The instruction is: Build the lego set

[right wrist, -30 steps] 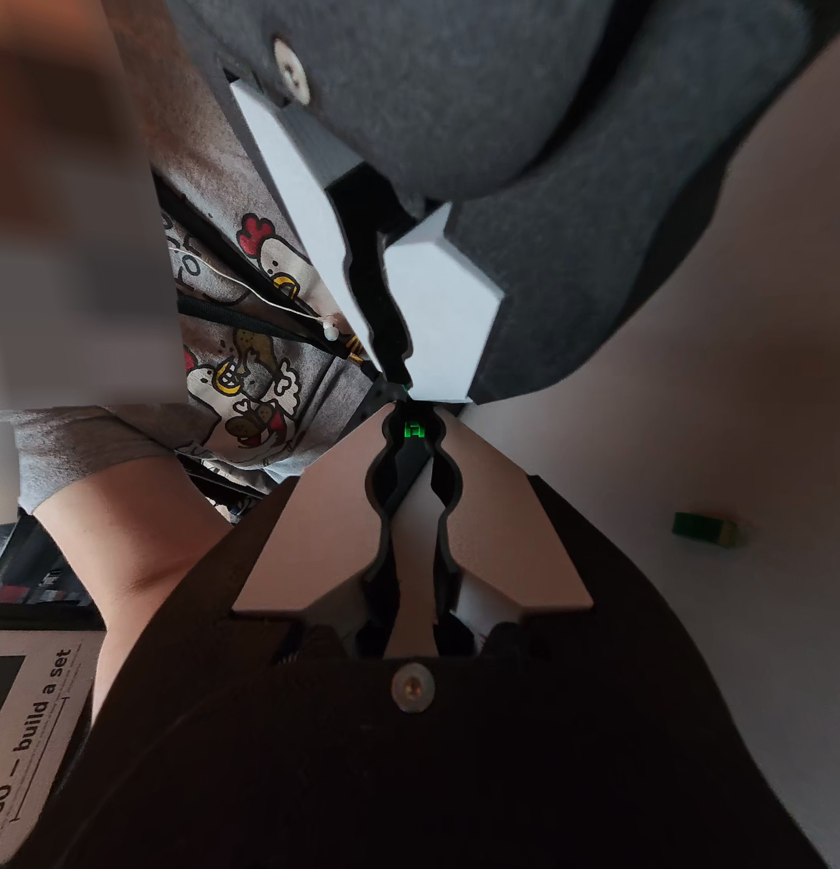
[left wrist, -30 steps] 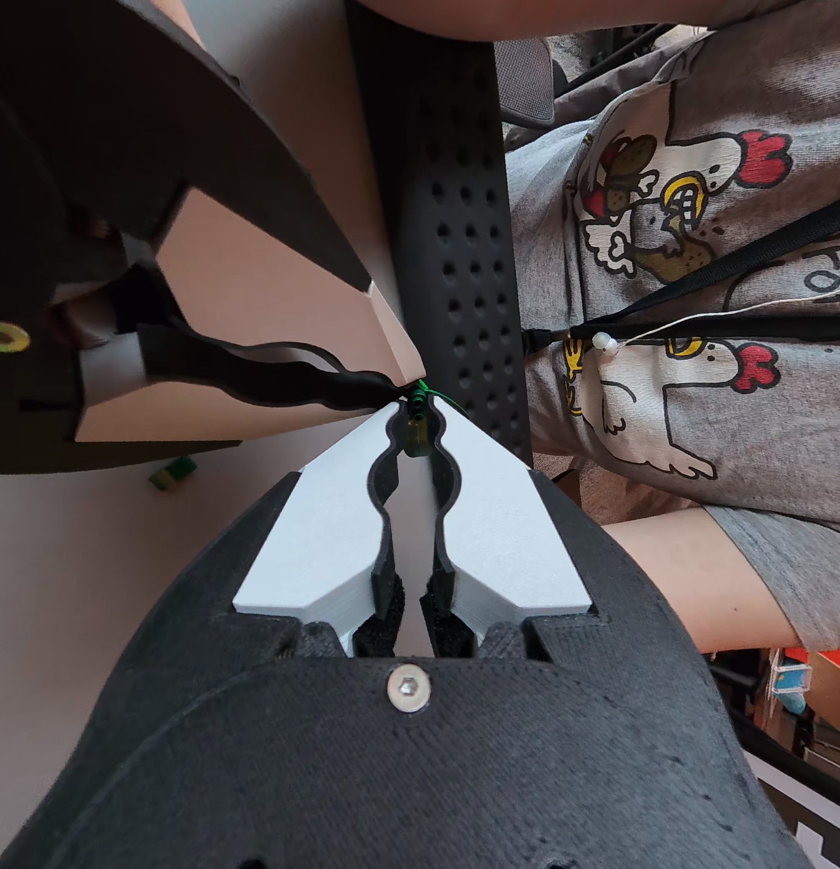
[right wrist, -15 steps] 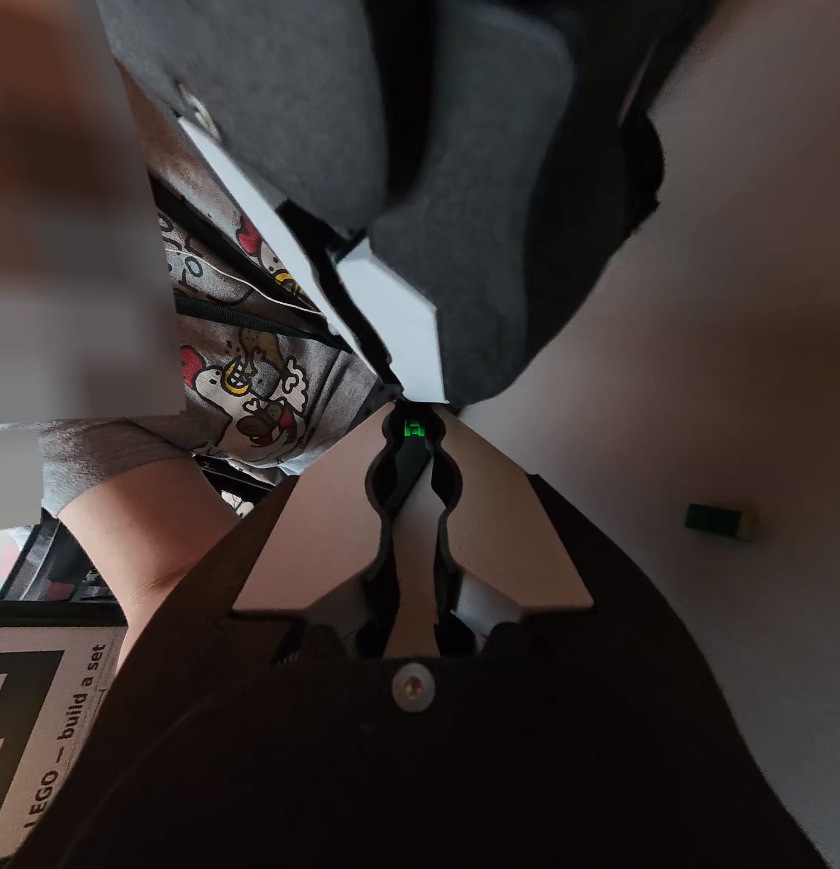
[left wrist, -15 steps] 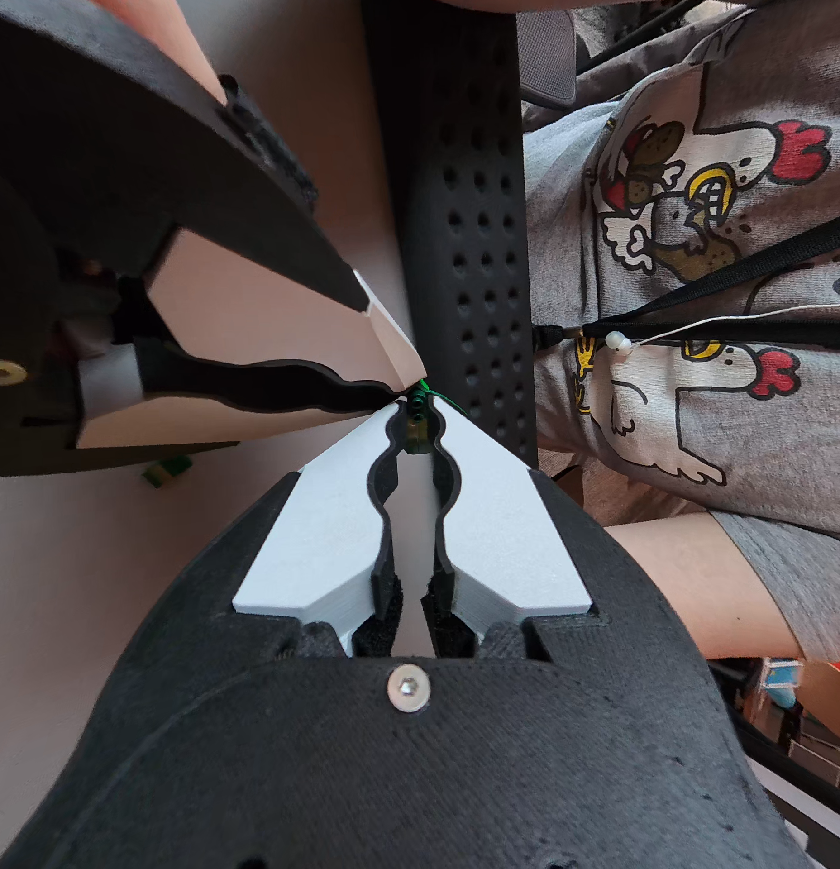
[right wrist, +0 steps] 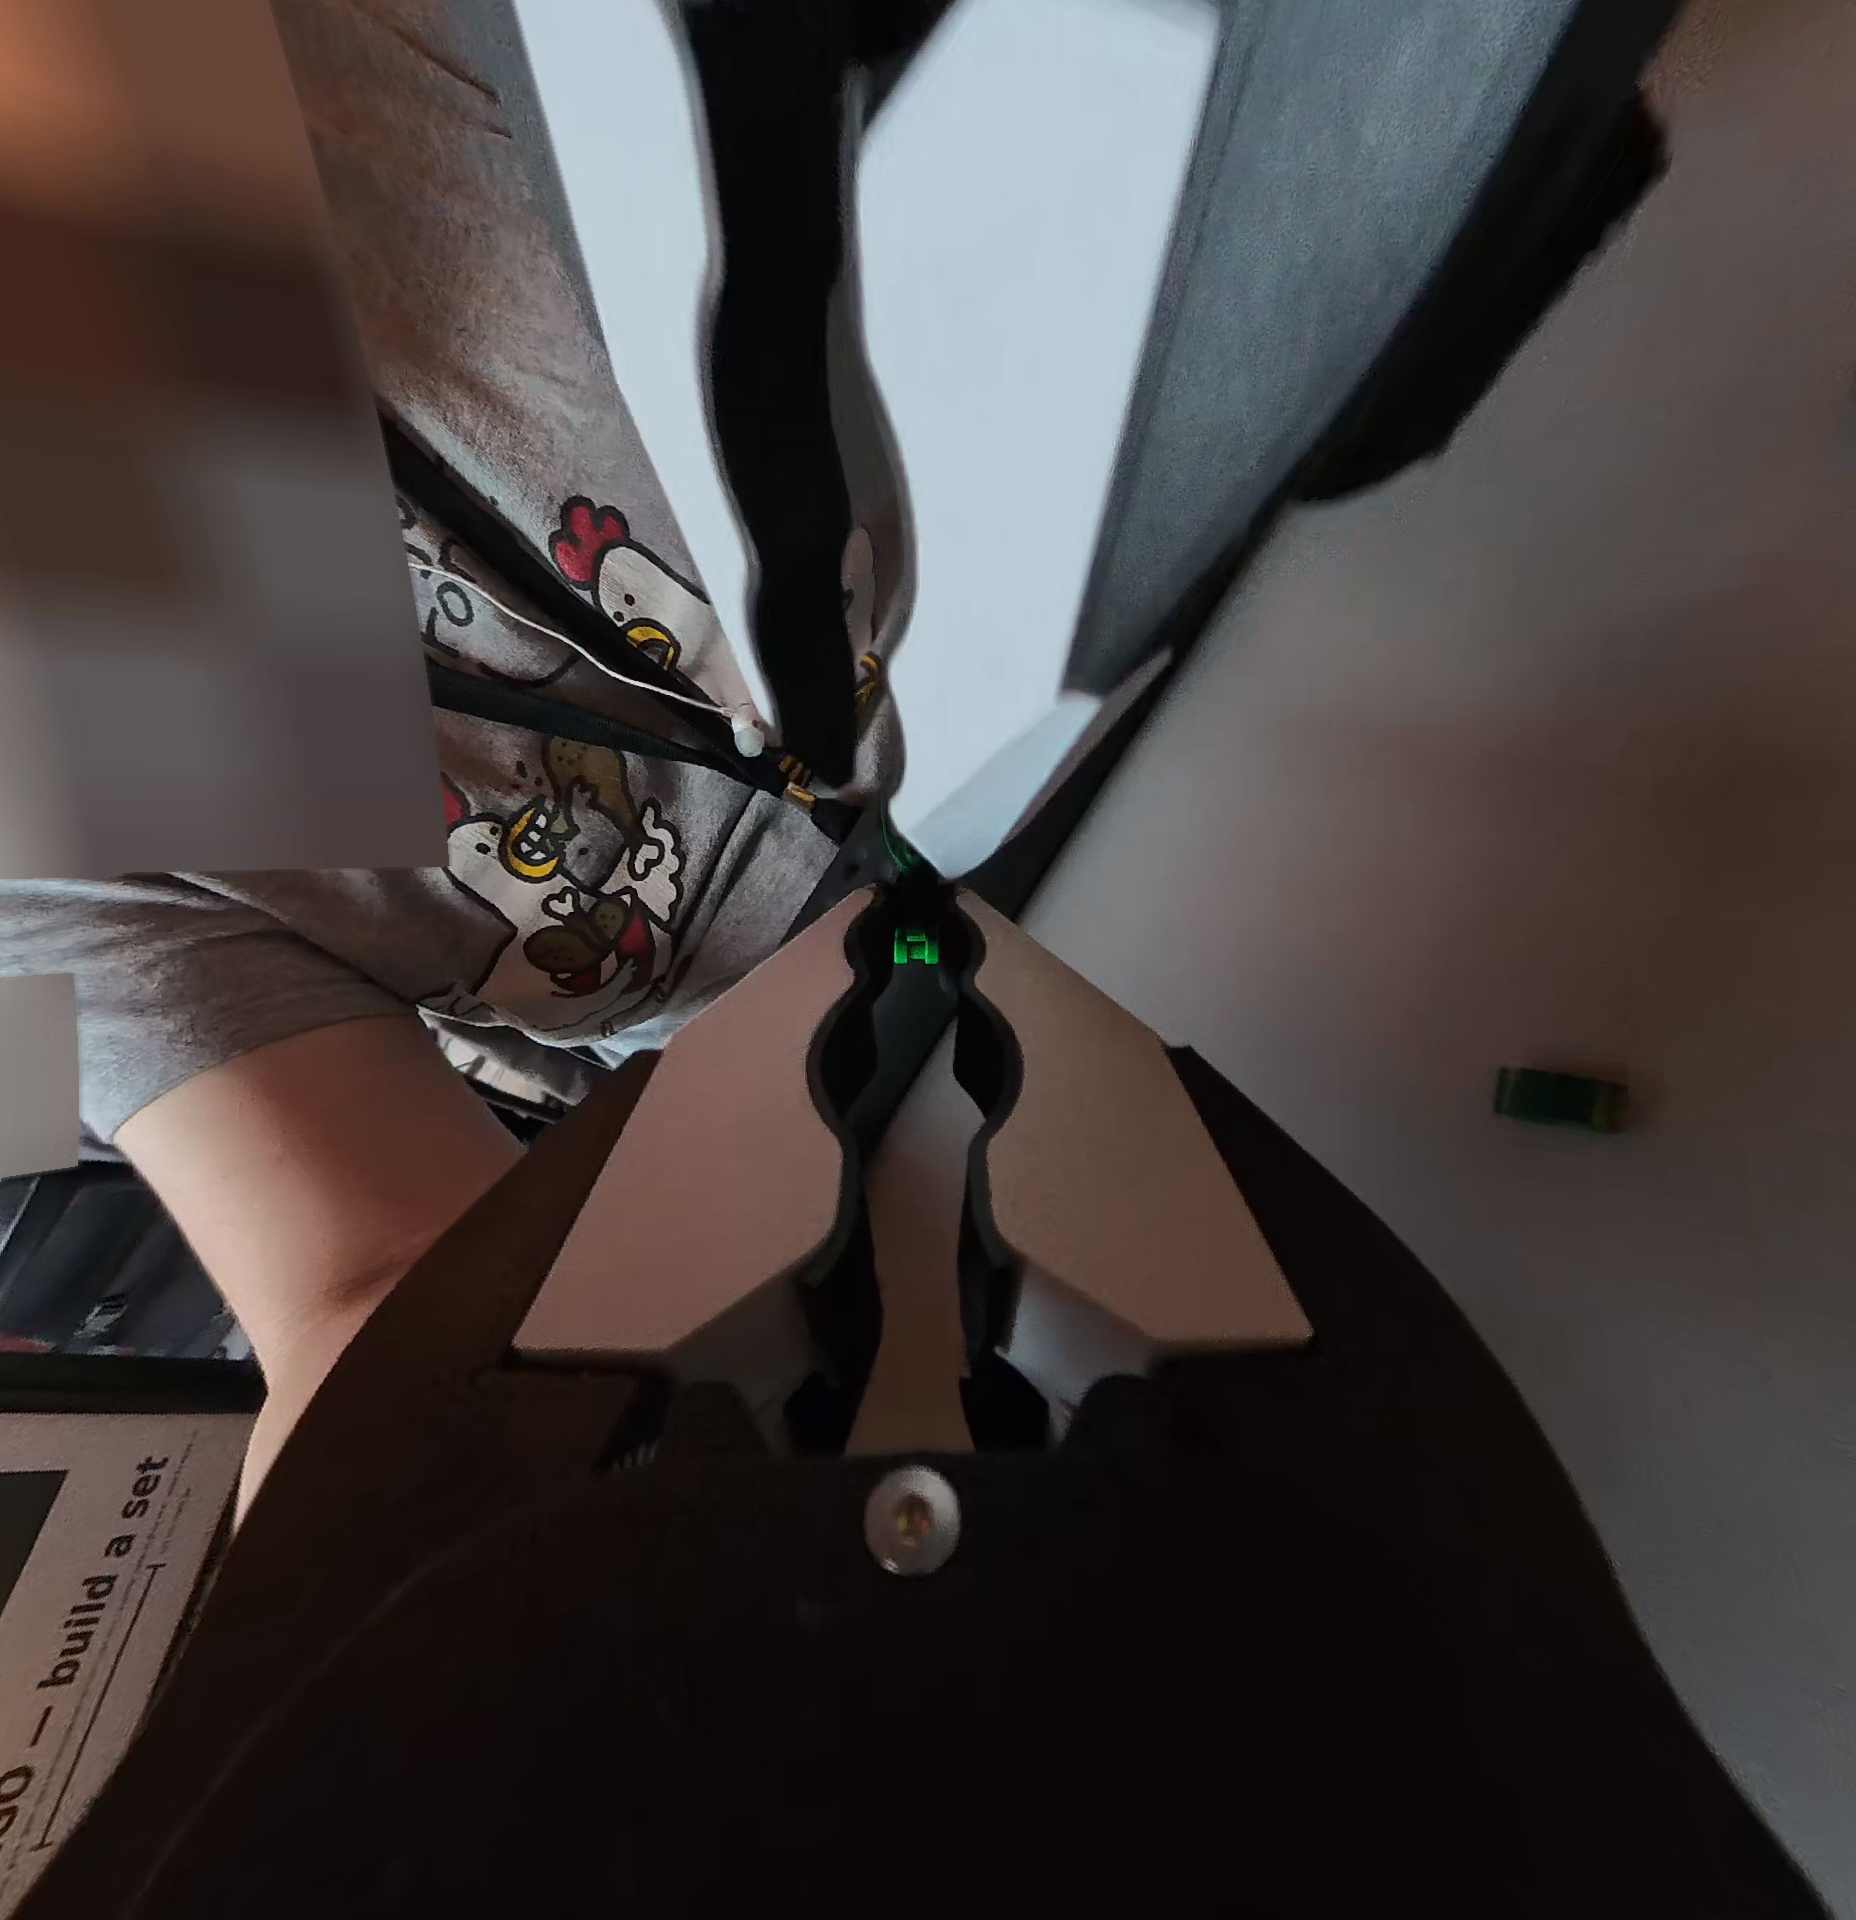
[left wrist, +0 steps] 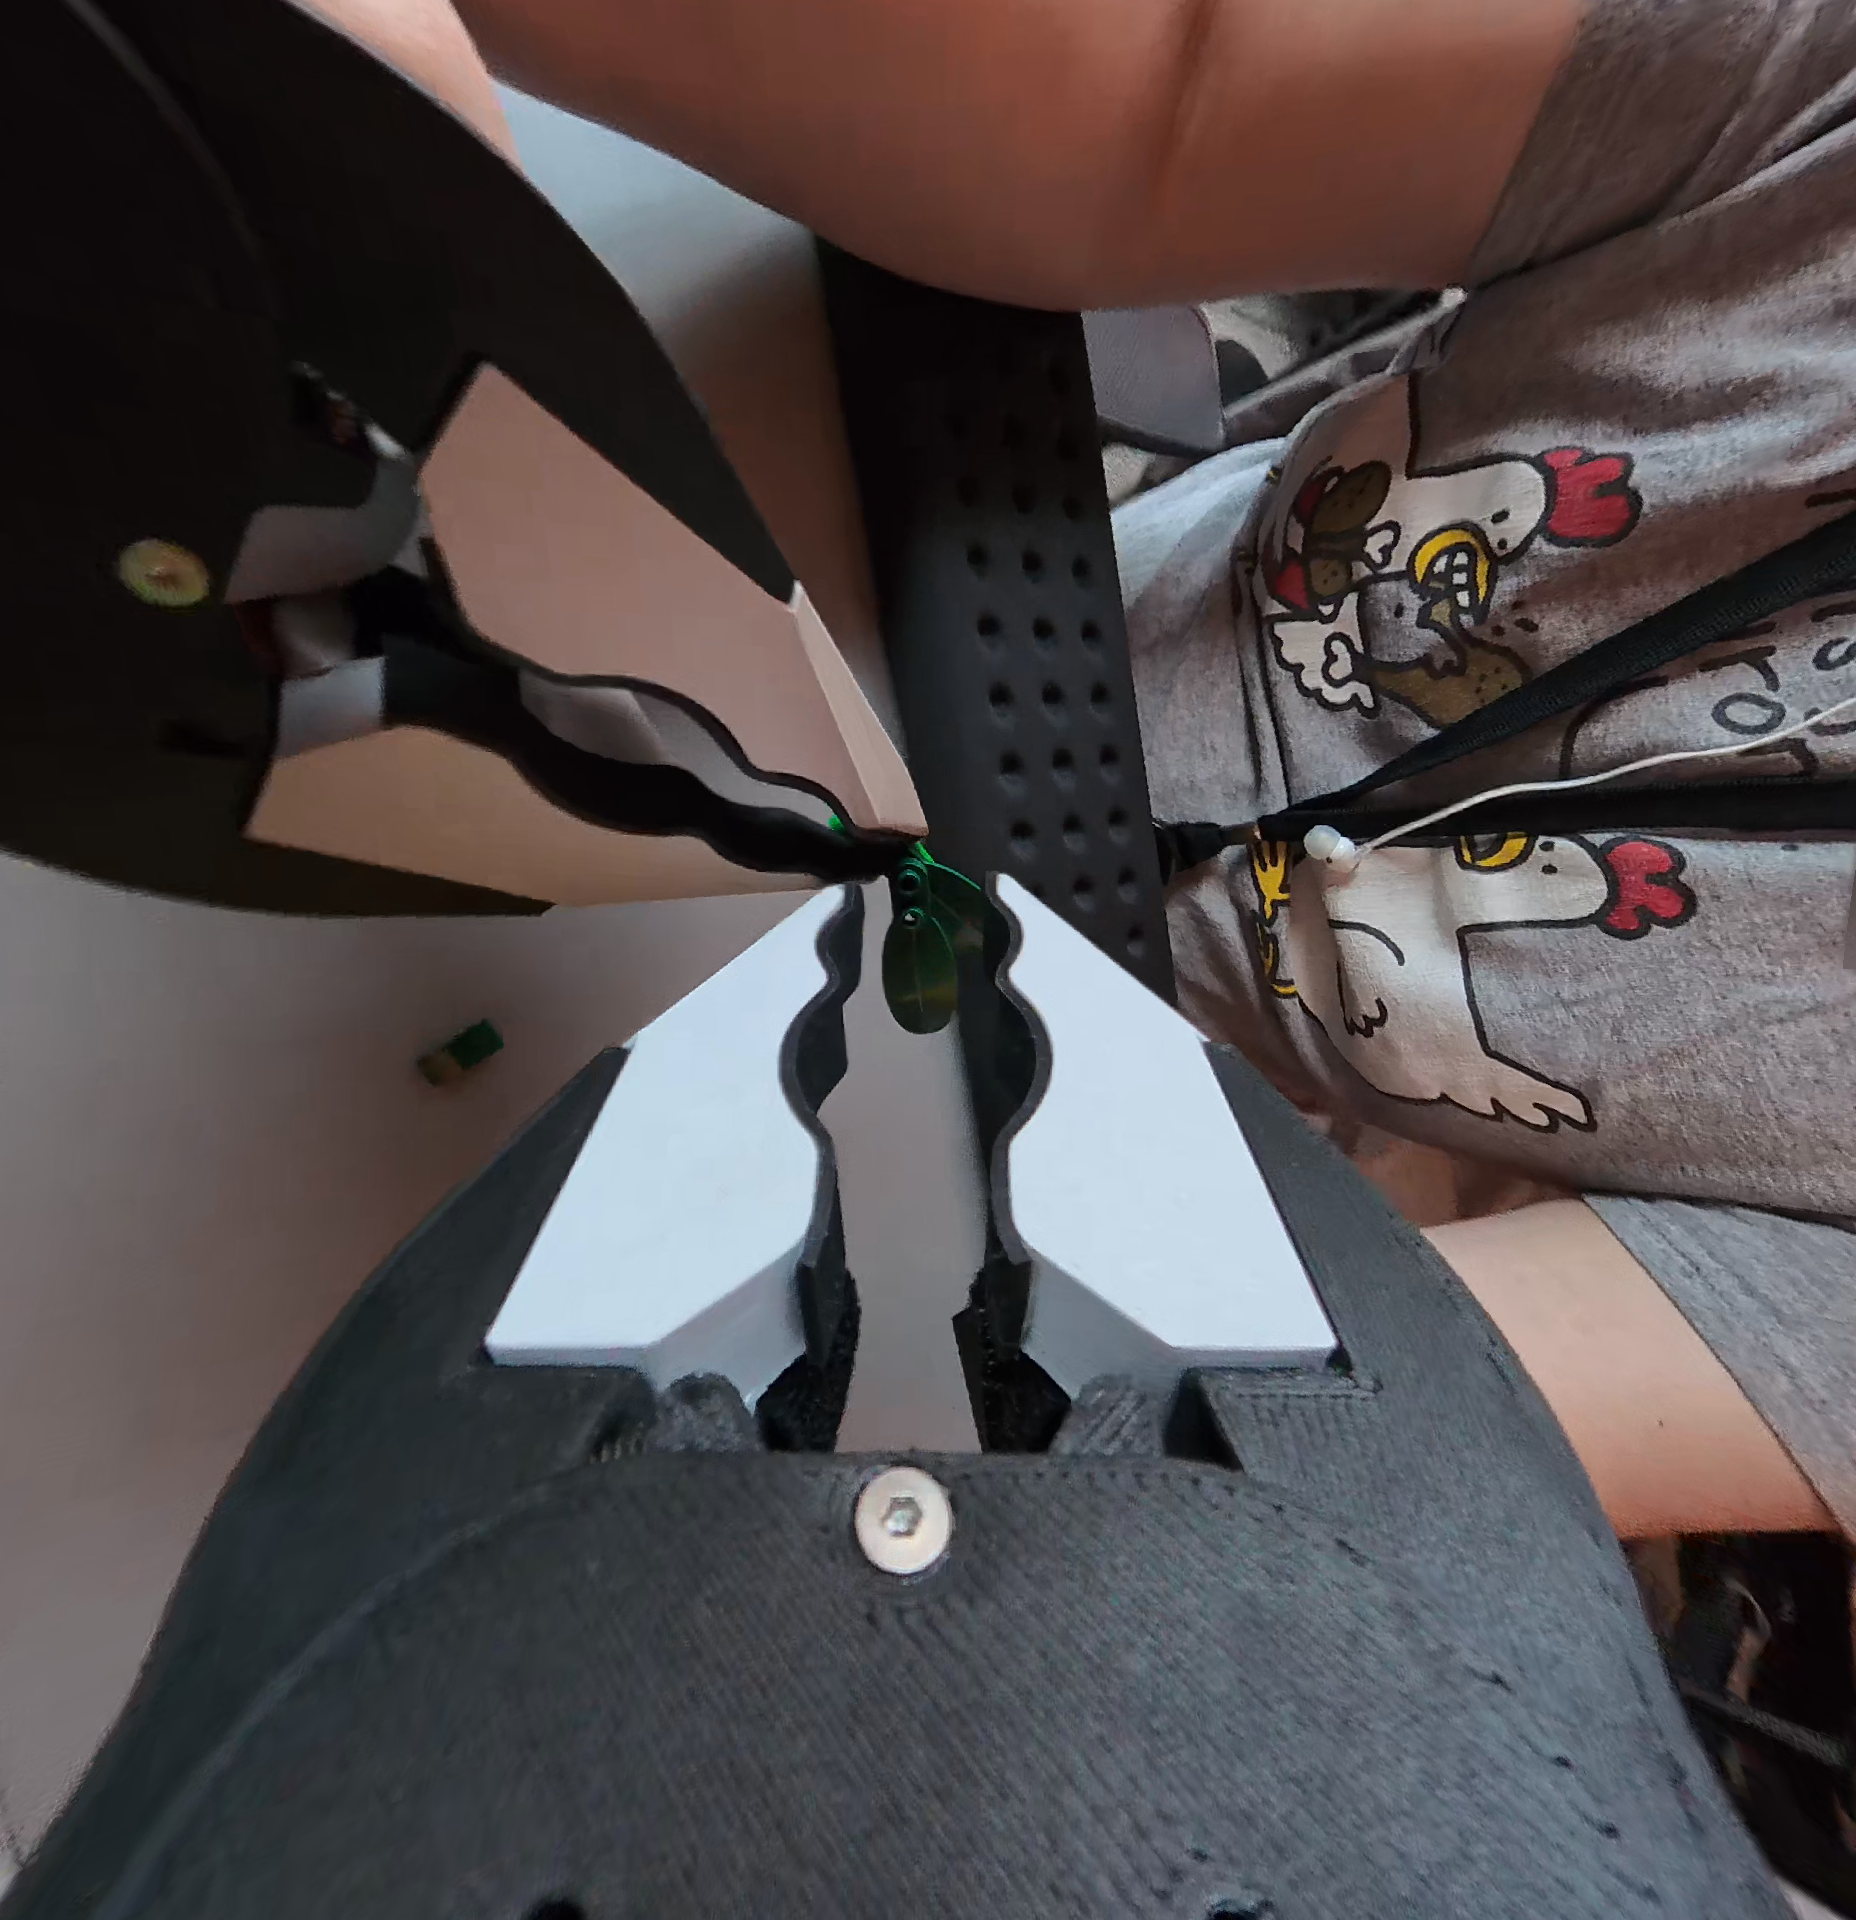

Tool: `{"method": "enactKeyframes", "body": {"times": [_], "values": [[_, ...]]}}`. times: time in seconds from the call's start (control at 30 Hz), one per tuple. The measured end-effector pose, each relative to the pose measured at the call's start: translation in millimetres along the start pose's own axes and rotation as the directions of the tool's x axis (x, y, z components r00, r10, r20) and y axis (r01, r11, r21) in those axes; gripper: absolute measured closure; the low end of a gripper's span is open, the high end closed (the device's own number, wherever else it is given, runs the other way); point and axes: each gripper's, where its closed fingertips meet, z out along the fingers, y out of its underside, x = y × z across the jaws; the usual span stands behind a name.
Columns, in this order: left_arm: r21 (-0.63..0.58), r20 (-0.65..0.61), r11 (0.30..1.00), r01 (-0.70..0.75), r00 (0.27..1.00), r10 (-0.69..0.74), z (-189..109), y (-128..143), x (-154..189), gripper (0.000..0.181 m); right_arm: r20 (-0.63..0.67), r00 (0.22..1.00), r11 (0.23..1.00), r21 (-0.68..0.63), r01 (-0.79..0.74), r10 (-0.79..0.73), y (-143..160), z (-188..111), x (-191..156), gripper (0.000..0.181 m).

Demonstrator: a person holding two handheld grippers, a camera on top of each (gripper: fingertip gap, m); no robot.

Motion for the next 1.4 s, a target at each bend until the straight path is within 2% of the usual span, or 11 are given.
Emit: {"method": "enactKeyframes", "body": {"times": [0.1, 0.17, 0.3, 0.37, 0.5, 0.57, 0.7, 0.93, 1.07, 1.17, 1.4], "values": [[0.176, 0.110, 0.984, -0.037, 0.994, 0.018, -31, -24, -3, 0.156, -0.071, 0.997, 1.000, 0.021, 0.017, -0.015, -3, -10, 4, 0.176], [0.283, 0.268, 0.953, -0.109, 0.963, 0.030, -60, -40, -7, 0.153, -0.152, 0.988, 0.997, 0.063, 0.052, -0.042, -11, -23, 7, 0.176], [0.298, 0.596, 0.892, -0.340, 0.796, 0.104, -102, -59, 4, 0.139, -0.414, 0.907, 0.971, 0.178, 0.161, -0.075, -40, -66, 9, 0.175], [0.239, 0.753, 0.854, -0.462, 0.644, 0.138, -117, -71, 12, 0.138, -0.530, 0.846, 0.952, 0.228, 0.206, -0.056, -55, -90, 3, 0.175], [-0.072, 0.958, 0.790, -0.609, 0.179, 0.226, -134, -87, 13, 0.144, -0.641, 0.767, 0.931, 0.262, 0.253, -0.029, -69, -116, -25, 0.175], [-0.155, 0.963, 0.810, -0.566, 0.097, 0.252, -132, -90, 5, 0.138, -0.667, 0.745, 0.931, 0.269, 0.245, -0.004, -69, -122, -36, 0.175], [-0.187, 0.949, 0.811, -0.554, 0.111, 0.295, -116, -93, -6, 0.134, -0.702, 0.707, 0.926, 0.315, 0.210, 0.079, -74, -131, -48, 0.175], [-0.276, 0.934, 0.777, -0.566, 0.034, 0.356, -108, -98, -12, 0.161, -0.667, 0.725, 0.911, 0.388, 0.139, 0.173, -81, -128, -51, 0.175], [-0.303, 0.932, 0.799, -0.519, 0.013, 0.362, -111, -92, -21, 0.142, -0.648, 0.740, 0.923, 0.370, 0.101, 0.179, -77, -121, -49, 0.175], [-0.356, 0.916, 0.780, -0.514, -0.028, 0.400, -109, -90, -23, 0.155, -0.630, 0.755, 0.922, 0.376, 0.093, 0.181, -77, -119, -50, 0.175], [-0.392, 0.896, 0.765, -0.512, -0.023, 0.444, -102, -86, -28, 0.169, -0.607, 0.764, 0.915, 0.399, 0.055, 0.218, -72, -120, -48, 0.175]]}}
